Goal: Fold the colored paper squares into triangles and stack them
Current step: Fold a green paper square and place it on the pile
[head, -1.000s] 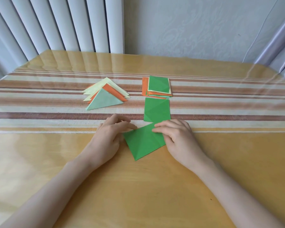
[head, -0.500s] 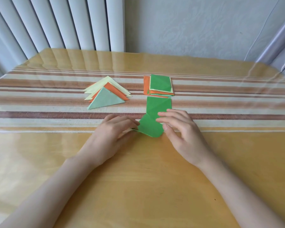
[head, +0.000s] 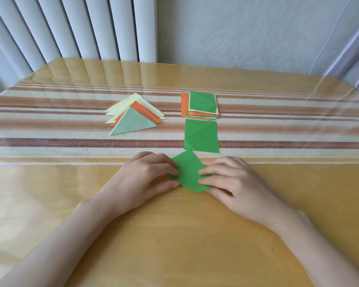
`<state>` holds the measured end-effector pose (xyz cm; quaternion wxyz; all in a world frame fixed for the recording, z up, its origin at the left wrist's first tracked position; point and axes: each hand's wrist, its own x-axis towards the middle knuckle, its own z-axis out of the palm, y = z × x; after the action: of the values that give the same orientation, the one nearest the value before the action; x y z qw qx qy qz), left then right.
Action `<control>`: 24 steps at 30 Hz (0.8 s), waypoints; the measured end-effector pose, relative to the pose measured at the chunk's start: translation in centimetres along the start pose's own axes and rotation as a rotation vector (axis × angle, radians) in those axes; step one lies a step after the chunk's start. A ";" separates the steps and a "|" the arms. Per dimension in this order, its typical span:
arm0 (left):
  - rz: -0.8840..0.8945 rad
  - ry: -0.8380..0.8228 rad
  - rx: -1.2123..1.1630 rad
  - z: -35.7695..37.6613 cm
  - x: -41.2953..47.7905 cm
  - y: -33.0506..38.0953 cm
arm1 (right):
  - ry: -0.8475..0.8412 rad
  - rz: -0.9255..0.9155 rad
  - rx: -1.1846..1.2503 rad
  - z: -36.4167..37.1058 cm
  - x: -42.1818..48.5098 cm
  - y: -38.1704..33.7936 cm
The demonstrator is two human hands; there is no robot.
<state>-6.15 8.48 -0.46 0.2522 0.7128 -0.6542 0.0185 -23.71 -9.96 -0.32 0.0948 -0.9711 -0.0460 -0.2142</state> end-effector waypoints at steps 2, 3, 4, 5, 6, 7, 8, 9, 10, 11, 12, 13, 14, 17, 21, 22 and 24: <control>-0.009 0.019 -0.016 0.1 0.0 0.1 | -0.002 0.080 0.050 -0.1 -0.4 -0.3; -0.016 0.028 -0.030 0.2 0.0 0.1 | 0.016 0.134 0.096 0.0 -0.3 -0.6; -0.027 0.038 -0.053 0.3 0.1 0.1 | 0.044 0.199 0.156 0.0 -0.1 -0.9; -0.048 0.048 -0.089 0.5 0.1 0.1 | 0.074 0.271 0.221 0.2 0.1 -1.2; -0.075 0.059 -0.129 0.6 0.2 0.3 | 0.102 0.335 0.270 0.3 0.4 -1.5; -0.105 0.071 -0.157 0.8 0.4 0.4 | 0.127 0.387 0.286 0.5 0.6 -1.6; -0.130 0.087 -0.162 0.9 0.5 0.6 | 0.148 0.423 0.267 0.6 0.7 -1.7; -0.151 0.103 -0.147 1.1 0.7 0.7 | 0.161 0.452 0.228 0.8 0.7 -1.6; -0.167 0.119 -0.122 1.2 0.8 0.8 | 0.165 0.477 0.184 1.0 0.7 -1.6; -0.179 0.133 -0.090 1.3 0.9 0.9 | 0.163 0.499 0.142 1.2 0.8 -1.5; -0.184 0.145 -0.054 1.5 1.0 1.0 | 0.157 0.510 0.102 1.4 0.8 -1.5; -0.184 0.149 -0.018 1.5 1.1 1.1 | 0.153 0.510 0.058 1.5 0.9 -1.5; -0.184 0.146 0.010 1.6 1.2 1.2 | 0.152 0.506 0.013 1.7 1.0 -1.6; -0.195 0.128 0.020 1.6 1.0 1.3 | 0.152 0.500 -0.046 1.8 1.2 -1.6; -0.168 0.092 -0.024 1.4 0.5 1.0 | 0.150 0.487 -0.089 1.8 1.0 -1.5; -0.152 0.080 -0.022 1.3 0.4 0.9 | 0.144 0.486 -0.121 1.9 0.9 -1.5; -0.123 0.054 0.013 1.2 0.2 0.8 | 0.151 0.511 -0.173 2.1 1.1 -1.6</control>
<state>-7.20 7.78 -1.21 0.2659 0.7525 -0.6019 0.0264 -22.12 -7.96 -1.44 0.0658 -0.9370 0.2260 -0.2581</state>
